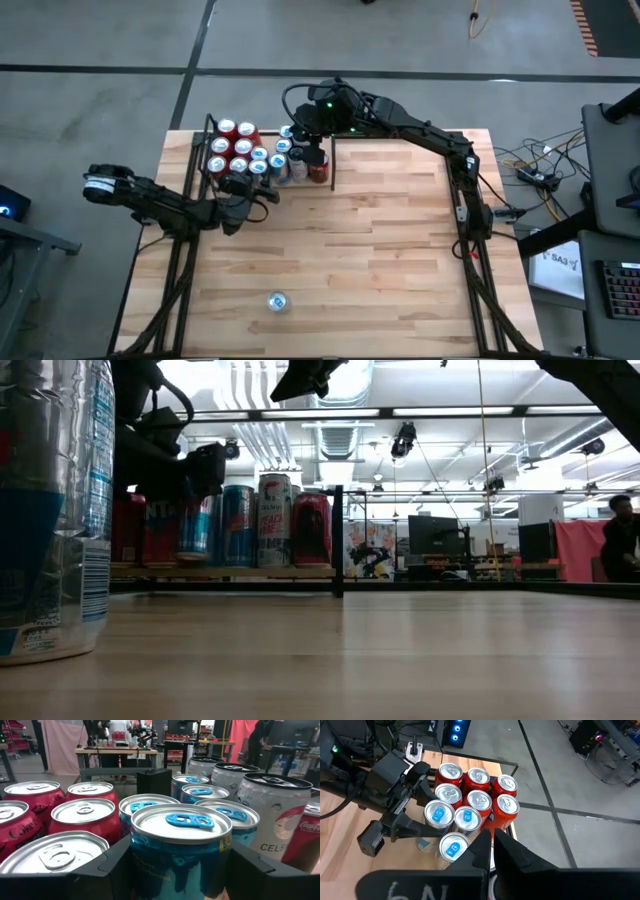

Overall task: Place canned beverage on shelf
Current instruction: Put the blue soda can on the shelf aligned with the other blue soda can

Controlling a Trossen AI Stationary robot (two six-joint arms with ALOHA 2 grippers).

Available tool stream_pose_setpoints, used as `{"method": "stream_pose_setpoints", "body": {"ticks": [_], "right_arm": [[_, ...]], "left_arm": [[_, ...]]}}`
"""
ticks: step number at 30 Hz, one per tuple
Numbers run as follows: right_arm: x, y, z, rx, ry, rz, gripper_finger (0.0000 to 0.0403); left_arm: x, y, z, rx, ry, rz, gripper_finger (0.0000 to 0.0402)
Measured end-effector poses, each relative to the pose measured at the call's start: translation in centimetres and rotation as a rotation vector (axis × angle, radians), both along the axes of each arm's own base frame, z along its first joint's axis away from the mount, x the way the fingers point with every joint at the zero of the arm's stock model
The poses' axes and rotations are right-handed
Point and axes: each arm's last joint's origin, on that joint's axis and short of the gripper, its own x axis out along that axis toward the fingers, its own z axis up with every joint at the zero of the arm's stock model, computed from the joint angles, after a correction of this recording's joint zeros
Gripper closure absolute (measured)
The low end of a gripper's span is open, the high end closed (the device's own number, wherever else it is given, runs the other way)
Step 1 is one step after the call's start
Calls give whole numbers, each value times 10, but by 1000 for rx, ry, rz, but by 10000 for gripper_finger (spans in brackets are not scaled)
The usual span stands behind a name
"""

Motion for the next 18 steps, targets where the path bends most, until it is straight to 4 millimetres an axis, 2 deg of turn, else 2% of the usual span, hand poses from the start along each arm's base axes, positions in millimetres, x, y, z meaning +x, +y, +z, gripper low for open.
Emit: {"method": "stream_pose_setpoints", "body": {"ticks": [18], "right_arm": [[0,0,0,-14,3,8,394]], "left_arm": [[3,6,-5,-1,-2,19,184]]}}
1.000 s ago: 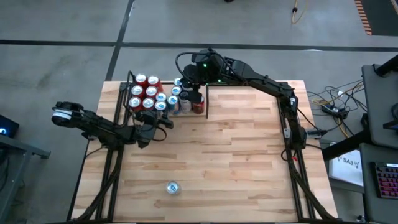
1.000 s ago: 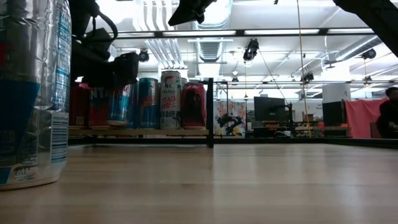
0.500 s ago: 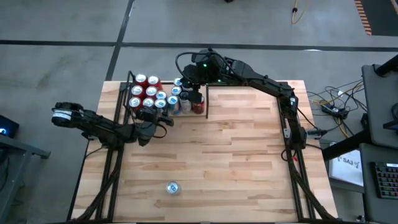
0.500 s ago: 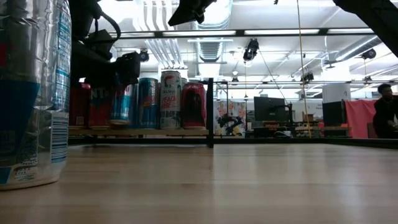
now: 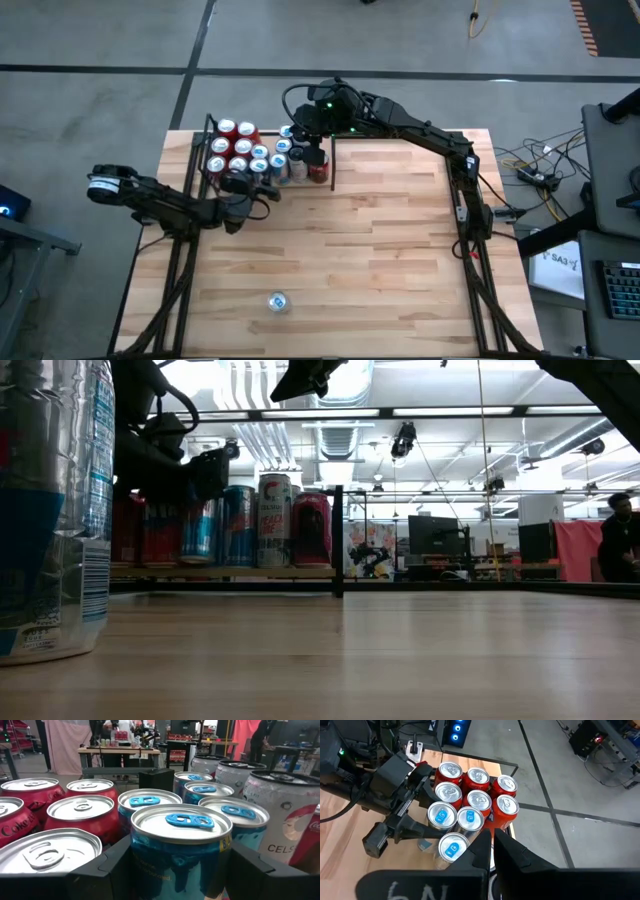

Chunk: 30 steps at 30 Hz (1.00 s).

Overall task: Place canned beverage on shelf
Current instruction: Put the blue soda can on the shelf aligned with the other blue soda can

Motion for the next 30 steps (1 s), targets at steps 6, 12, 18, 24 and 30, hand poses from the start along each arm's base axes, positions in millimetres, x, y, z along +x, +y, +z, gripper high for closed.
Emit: {"method": "stream_pose_setpoints", "body": {"ticks": [6,12,18,24,30], "right_arm": [[0,0,0,-1,0,0,394],[0,0,0,-1,0,0,394],[2,0,-2,1,4,1,394],[9,-2,-12,19,20,21,394],[17,-4,-24,26,43,22,394]], "left_arm": [[3,0,-4,5,6,1,184],[4,1,-6,12,19,6,183],[4,3,-6,14,21,14,165],[4,3,-6,14,20,14,150],[4,3,-5,14,17,15,145]]}}
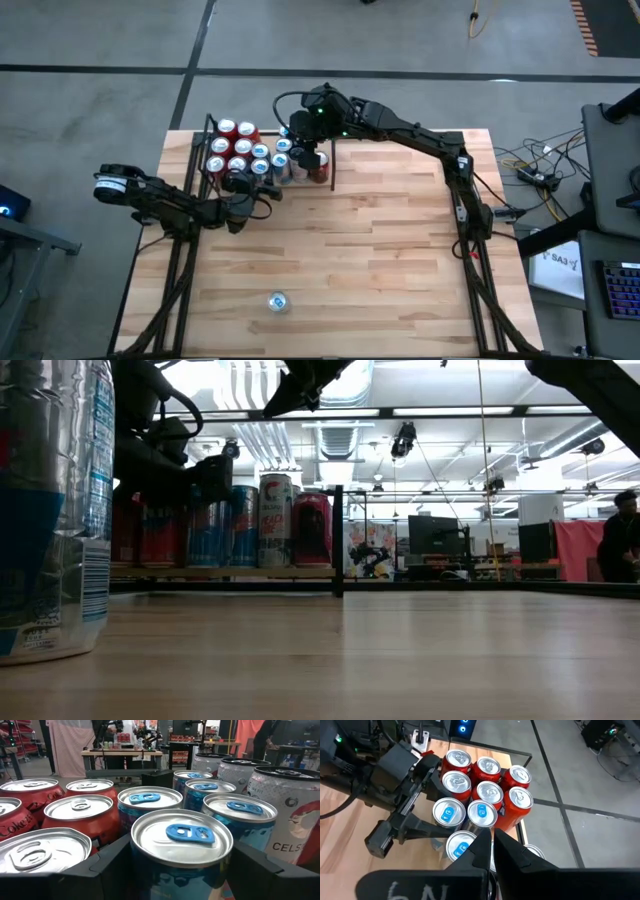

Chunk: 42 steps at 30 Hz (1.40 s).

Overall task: Place canned beverage on shelf
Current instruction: Put the blue soda can on the shelf aligned with the other blue soda can

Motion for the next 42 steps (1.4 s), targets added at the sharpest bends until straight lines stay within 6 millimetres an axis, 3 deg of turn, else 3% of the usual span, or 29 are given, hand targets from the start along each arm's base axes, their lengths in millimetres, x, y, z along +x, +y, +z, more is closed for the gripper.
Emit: {"method": "stream_pose_setpoints", "body": {"ticks": [13,42], "right_arm": [[4,-1,-5,2,7,0,394],[3,-1,-5,11,6,-7,394]], "left_arm": [[0,0,2,2,-7,-1,143],[-10,-2,33,51,-51,-21,143]]}}
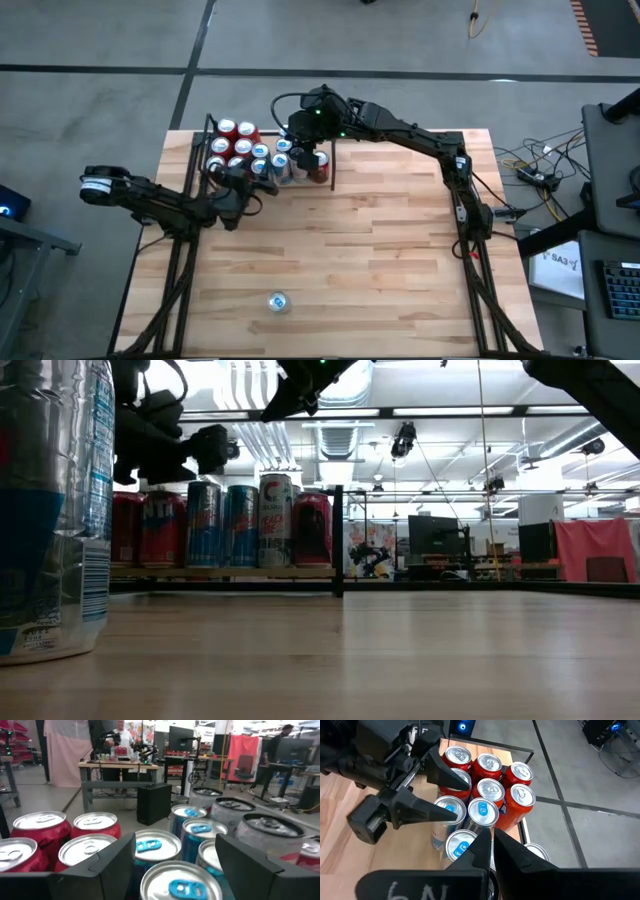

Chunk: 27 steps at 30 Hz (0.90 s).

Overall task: Place canned beverage on shelf
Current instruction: Put the blue soda can on the shelf aligned with the other blue soda can

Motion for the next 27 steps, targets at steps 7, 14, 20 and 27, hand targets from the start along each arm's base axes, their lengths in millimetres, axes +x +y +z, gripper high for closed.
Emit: {"method": "stream_pose_setpoints", "body": {"ticks": [7,14,20,27], "right_arm": [[-13,4,19,-13,-37,-2,394],[-40,13,42,-6,-19,-1,394],[-71,23,66,-5,-5,2,394],[-96,31,76,3,57,12,394]], "left_arm": [[0,-15,23,55,8,-136,143],[6,-57,68,179,240,-304,150],[3,-68,98,40,391,-585,201],[-7,-54,123,-250,640,-672,300]]}}
